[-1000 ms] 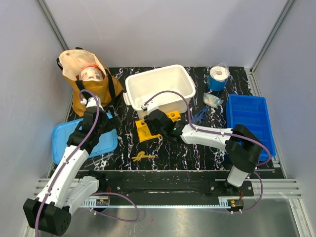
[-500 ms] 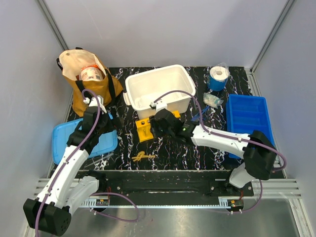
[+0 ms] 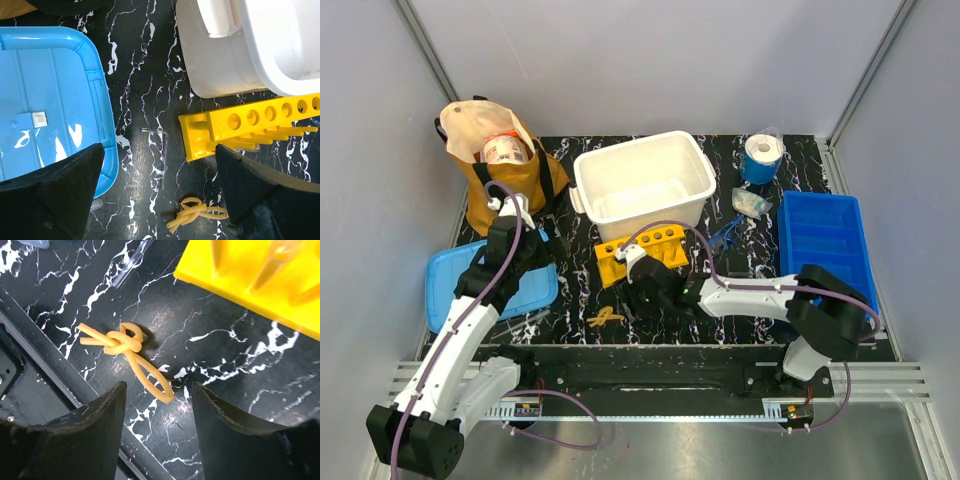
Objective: Organize the chemistry lab equipment
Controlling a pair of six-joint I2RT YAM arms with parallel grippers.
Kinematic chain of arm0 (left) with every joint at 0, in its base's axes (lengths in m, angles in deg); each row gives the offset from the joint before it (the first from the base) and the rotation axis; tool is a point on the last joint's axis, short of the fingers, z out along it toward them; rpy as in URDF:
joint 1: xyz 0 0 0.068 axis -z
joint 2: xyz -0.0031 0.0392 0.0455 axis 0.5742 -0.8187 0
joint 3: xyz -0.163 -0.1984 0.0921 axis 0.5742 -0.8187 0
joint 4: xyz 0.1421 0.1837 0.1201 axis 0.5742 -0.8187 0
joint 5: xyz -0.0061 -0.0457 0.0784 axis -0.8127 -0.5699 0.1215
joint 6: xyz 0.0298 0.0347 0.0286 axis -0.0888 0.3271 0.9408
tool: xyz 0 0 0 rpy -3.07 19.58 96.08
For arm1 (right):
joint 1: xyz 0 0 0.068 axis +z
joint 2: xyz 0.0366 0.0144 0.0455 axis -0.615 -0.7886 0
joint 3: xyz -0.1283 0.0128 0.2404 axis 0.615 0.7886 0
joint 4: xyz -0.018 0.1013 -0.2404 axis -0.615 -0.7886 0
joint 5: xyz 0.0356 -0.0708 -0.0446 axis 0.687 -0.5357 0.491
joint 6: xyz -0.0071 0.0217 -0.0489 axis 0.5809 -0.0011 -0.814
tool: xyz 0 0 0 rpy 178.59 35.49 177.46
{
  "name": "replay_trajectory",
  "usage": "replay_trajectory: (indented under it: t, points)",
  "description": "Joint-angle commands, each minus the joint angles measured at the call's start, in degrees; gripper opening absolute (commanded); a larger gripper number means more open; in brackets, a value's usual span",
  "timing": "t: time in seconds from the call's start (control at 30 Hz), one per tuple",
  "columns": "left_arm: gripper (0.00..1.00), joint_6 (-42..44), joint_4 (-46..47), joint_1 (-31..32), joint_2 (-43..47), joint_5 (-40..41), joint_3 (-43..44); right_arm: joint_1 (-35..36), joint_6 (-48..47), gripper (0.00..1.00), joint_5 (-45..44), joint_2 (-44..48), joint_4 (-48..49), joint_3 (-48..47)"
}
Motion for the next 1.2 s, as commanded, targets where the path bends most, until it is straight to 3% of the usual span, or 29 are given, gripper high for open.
replay_trajectory:
  t: [0.0, 0.33, 0.57, 0.83, 1.0, 1.17]
  points:
    - [0.97, 0.3, 2.1, -0.2, 1.5, 1.1, -0.4, 2.1, -1.1, 0.61, 0.1, -4.4, 6.4, -2.6]
    - [0.97, 0.2, 1.9, -0.2, 1.7, 1.2, -0.3, 3.2, -0.2, 0.71, -2.0, -12.5, 6.6, -7.9]
    - [0.97, 0.1, 2.1, -0.2, 1.6, 1.0, -0.5, 3.7, -0.8, 0.69, -0.4, -15.4, 6.7, -9.6]
    - [0.97, -0.2, 2.1, -0.3, 1.4, 1.1, -0.5, 4.2, -0.5, 0.43, 1.0, -14.6, 8.0, -8.4]
    - [0.98, -0.3, 2.1, -0.3, 1.3, 1.0, -0.5, 4.2, -0.3, 0.20, 0.2, -12.8, 7.9, -7.7]
    - [0.98, -1.1, 2.2, -0.2, 1.7, 1.6, -0.5, 4.2, 0.2, 0.09, 0.4, -8.8, 7.6, -8.1]
